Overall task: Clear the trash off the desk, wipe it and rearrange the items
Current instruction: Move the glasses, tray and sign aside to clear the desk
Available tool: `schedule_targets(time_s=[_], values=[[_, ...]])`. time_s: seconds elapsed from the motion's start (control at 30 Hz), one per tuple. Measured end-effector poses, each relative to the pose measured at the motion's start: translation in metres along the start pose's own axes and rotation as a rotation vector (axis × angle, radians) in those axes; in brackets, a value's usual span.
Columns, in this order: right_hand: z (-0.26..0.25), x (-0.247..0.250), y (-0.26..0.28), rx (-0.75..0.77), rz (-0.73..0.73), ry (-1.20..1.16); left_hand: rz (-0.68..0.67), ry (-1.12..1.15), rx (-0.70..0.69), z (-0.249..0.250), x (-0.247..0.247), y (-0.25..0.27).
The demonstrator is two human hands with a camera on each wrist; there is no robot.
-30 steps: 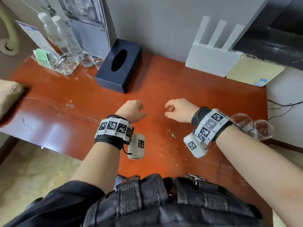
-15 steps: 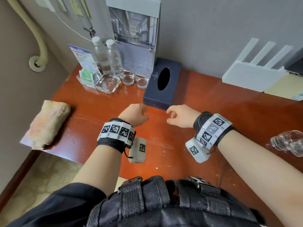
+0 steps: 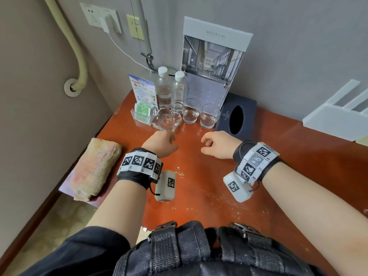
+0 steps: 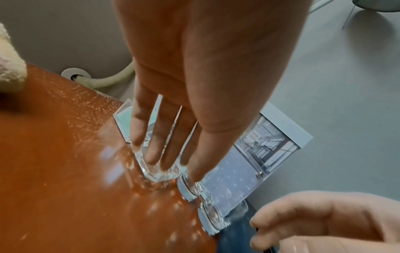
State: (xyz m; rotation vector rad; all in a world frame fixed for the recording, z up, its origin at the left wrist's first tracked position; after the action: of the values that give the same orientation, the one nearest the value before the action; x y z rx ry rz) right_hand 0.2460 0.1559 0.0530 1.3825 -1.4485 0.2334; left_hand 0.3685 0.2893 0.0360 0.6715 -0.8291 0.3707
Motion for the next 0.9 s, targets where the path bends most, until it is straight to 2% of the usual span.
schedule_targets(time_s=[0.2,0.4,0.6,0.9], values=[[-0.013,0.020,-0.036,0.000,0.148,-0.016,0.097,0.044,0.015,-0.015,0.029,-0.029],[0.011,0.039,-0.065,-0.101,0.227,-0.014,0.113,0.089,-0.046,0.004,0.034,-0.069],[0.041,0.054,-0.089,-0.183,0.227,0.026,0.114,0.087,-0.120,0.029,0.028,-0.115],[0.064,0.051,-0.129,-0.178,0.166,0.111,0.066,-0.130,-0.107,0.039,0.007,-0.158]])
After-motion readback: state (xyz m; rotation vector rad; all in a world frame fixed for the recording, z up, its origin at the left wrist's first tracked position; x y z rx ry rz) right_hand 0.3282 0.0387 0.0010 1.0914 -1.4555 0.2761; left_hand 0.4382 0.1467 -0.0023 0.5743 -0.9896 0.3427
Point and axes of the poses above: each hand's wrist, its own y-axis away from the middle knuckle, its own x-axis out of the back of the hand, z = x × y, the point moved 5 cm from there along -y, towards the middle knuckle, and after that the axes turned 2 degrees about -z, right-handed, at the moved point
